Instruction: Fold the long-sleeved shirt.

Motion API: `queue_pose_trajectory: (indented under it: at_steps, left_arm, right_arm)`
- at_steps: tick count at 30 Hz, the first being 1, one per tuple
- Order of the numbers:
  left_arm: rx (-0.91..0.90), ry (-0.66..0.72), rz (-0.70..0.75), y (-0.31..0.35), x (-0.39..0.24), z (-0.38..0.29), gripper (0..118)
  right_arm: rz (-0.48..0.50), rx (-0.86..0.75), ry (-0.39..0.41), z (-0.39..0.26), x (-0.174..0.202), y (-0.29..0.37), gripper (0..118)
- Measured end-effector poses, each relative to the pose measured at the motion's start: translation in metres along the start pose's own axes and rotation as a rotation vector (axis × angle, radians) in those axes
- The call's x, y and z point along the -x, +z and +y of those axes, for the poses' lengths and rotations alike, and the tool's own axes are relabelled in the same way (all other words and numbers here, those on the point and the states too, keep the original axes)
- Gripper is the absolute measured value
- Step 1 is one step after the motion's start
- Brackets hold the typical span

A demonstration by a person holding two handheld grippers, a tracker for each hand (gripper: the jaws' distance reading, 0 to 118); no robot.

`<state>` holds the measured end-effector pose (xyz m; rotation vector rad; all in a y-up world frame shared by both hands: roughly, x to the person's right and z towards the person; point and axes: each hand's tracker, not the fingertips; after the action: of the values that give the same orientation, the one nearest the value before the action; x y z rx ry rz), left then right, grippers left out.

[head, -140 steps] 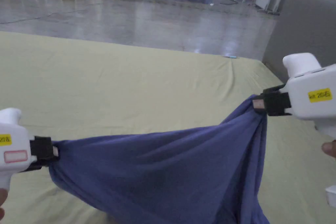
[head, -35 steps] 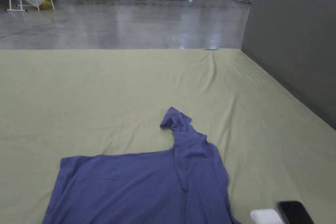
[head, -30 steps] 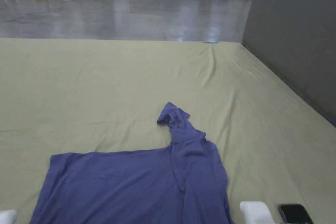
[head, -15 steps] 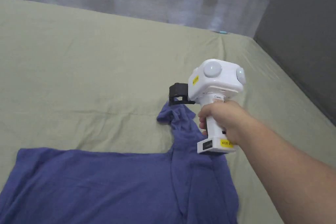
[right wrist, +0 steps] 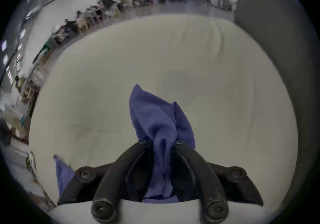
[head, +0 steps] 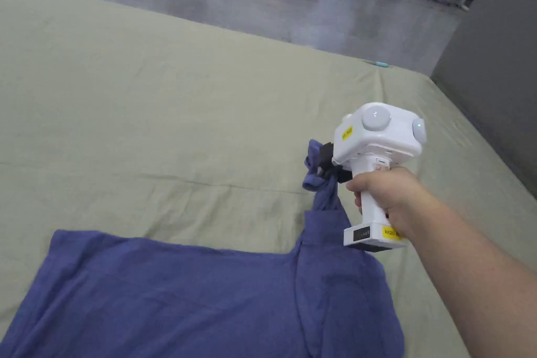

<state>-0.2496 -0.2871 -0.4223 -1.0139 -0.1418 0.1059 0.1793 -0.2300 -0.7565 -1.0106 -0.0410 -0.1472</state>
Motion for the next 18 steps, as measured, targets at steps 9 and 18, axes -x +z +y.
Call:
queue_pose_trajectory:
  at_steps: [9,18]
  left_arm:
    - [-0.015,0.007,-0.015,0.011,-0.004,-0.003,0]
    - [-0.012,-0.005,-0.044,0.014,-0.009,-0.003,0]
  right_arm:
    - [-0.008,-0.05,0.195,-0.16,0.017,0.157,15]
    - [-0.011,0.29,0.049,-0.317,0.004,0.078,15]
